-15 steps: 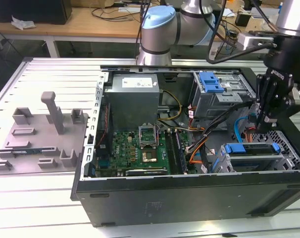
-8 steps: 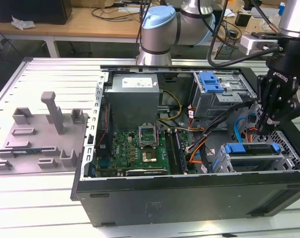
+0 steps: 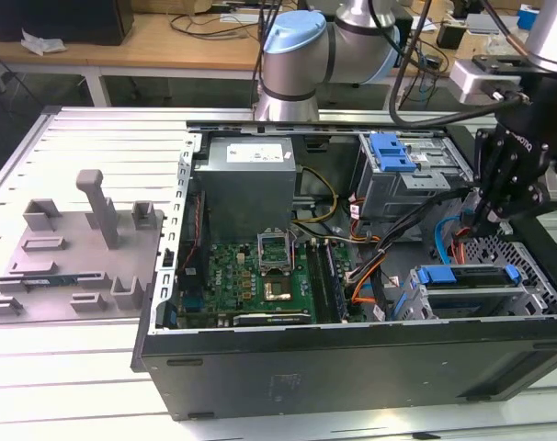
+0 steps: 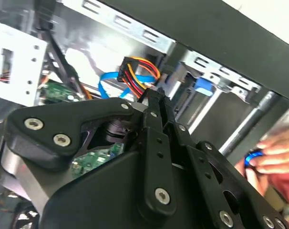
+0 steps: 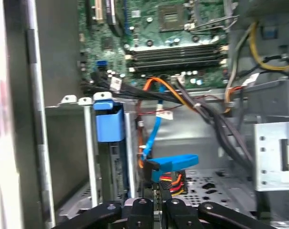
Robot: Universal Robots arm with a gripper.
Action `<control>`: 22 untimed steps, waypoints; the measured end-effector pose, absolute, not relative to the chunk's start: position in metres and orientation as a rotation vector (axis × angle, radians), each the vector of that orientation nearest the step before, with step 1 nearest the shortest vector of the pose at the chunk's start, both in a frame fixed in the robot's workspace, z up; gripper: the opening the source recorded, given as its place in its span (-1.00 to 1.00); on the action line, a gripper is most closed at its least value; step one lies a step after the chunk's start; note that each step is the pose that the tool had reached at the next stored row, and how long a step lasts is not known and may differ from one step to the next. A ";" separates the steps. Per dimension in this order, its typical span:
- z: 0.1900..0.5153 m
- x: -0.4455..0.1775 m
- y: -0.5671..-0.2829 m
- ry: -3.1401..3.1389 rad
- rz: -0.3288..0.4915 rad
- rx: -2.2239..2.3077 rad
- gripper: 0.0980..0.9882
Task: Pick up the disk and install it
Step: 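Insert the first disk wire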
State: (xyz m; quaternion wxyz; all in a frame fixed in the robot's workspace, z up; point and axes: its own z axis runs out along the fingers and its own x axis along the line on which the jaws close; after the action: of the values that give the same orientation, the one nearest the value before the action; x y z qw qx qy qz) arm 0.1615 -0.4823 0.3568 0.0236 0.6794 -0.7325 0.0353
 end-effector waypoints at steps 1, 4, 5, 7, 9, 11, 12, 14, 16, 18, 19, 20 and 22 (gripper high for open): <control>0.357 0.161 -0.484 -2.273 0.097 2.108 -0.84; 0.358 0.161 -0.485 -2.276 0.090 2.111 -0.84; 0.358 0.161 -0.485 -2.276 0.090 2.111 -0.84; 0.358 0.161 -0.485 -2.276 0.090 2.111 -0.84; 0.358 0.161 -0.486 -2.279 0.084 2.114 -0.84; 0.358 0.162 -0.490 -2.287 0.068 2.120 -0.84; 0.358 0.162 -0.494 -2.297 0.046 2.129 -0.84; 0.358 0.164 -0.499 -2.302 0.034 2.134 -0.84; 0.359 0.166 -0.502 -2.302 0.032 2.133 -0.84; 0.359 0.167 -0.504 -2.301 0.031 2.132 -0.84; 0.360 0.167 -0.506 -2.300 0.030 2.132 -0.84; 0.360 0.167 -0.509 -2.300 0.029 2.132 -0.84; 0.360 0.167 -0.511 -2.300 0.029 2.132 -0.84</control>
State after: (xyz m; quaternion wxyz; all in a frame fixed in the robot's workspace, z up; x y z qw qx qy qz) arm 0.1673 -0.5113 0.3601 0.0025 0.6798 -0.7333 0.0092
